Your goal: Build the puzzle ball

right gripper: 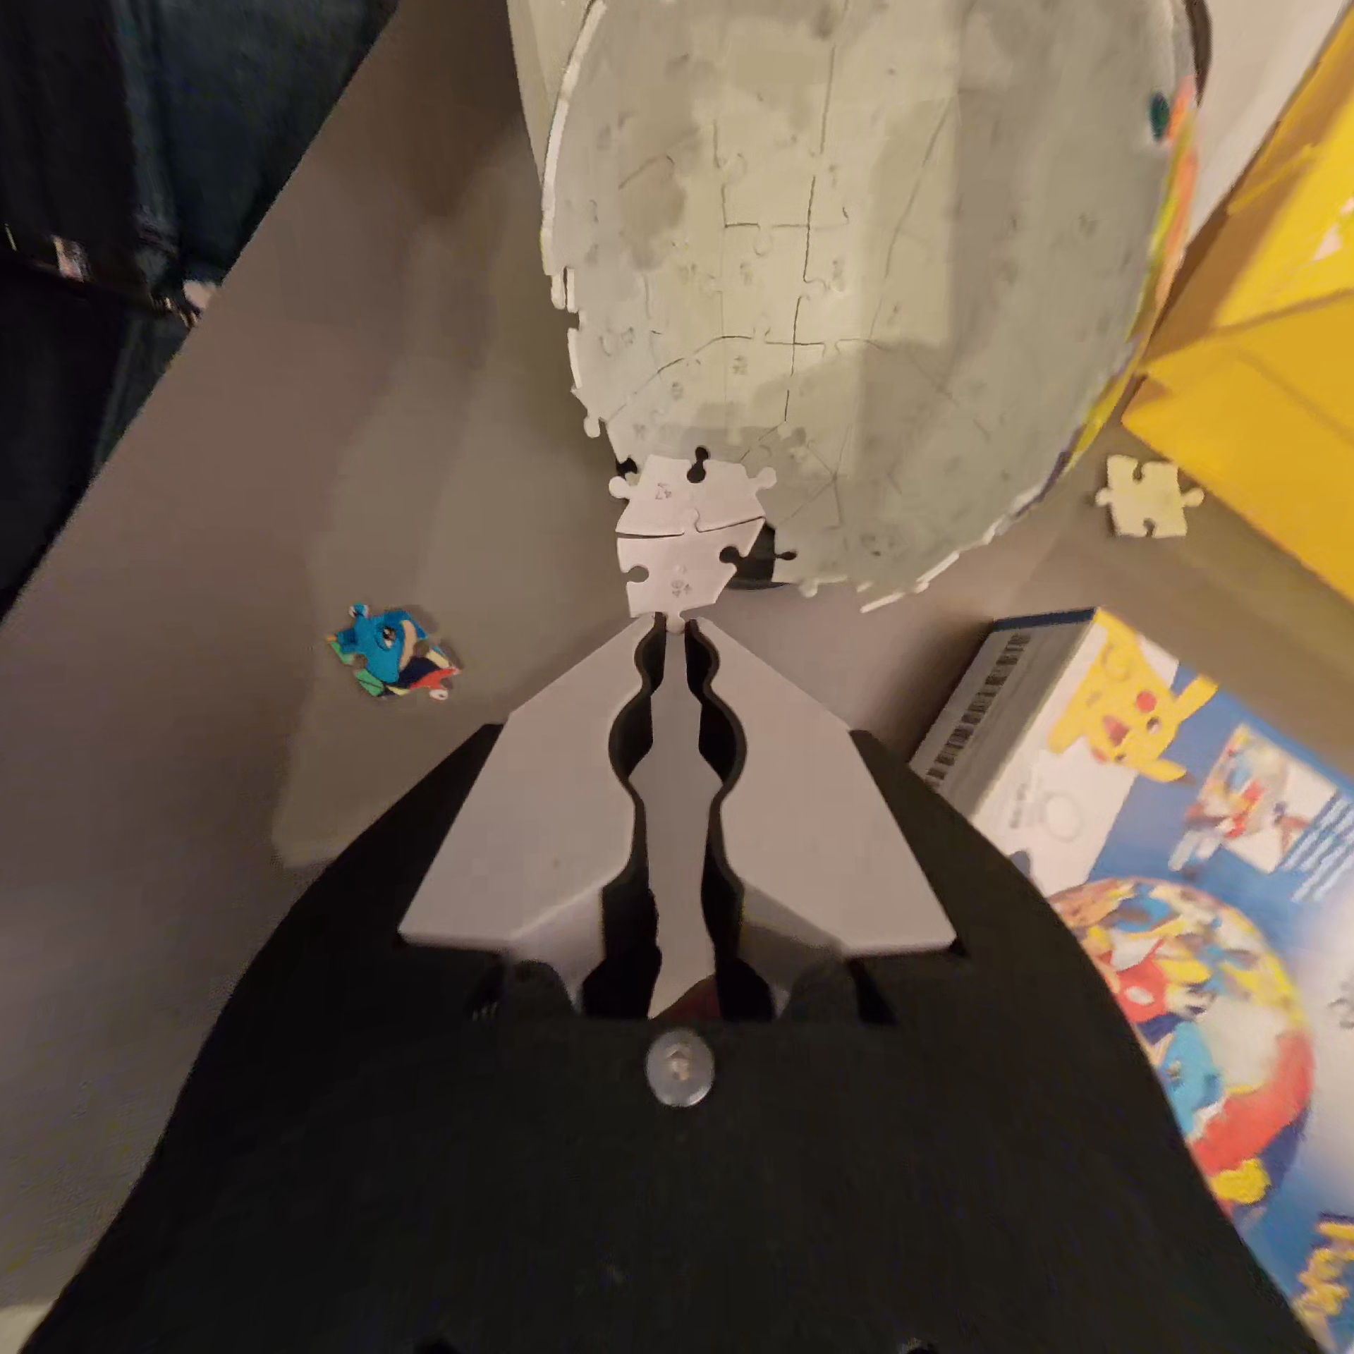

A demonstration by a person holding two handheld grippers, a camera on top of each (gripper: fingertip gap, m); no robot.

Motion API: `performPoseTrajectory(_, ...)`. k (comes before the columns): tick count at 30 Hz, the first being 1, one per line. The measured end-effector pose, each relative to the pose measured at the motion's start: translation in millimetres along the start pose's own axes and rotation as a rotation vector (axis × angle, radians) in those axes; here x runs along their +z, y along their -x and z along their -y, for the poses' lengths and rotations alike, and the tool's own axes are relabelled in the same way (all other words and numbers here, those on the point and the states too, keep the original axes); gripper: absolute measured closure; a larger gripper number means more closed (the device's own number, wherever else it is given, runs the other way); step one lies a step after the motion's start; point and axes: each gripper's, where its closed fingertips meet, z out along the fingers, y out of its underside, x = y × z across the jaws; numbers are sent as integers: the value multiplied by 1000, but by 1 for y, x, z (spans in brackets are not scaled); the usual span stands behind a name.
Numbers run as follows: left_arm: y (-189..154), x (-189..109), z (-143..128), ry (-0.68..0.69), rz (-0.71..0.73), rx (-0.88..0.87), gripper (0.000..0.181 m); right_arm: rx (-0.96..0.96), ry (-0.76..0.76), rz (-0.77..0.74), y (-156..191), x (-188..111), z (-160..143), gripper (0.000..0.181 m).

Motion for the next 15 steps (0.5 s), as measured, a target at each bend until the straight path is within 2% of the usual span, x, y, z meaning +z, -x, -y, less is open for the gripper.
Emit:
performPoseTrajectory(4,0,0,1,-2,-1,3,55,-173,68,24,-2,5,4,178)
performPoseTrajectory(15,-1,1,2,-7,-6,8,55,-491,236,27,-15,12,4,177)
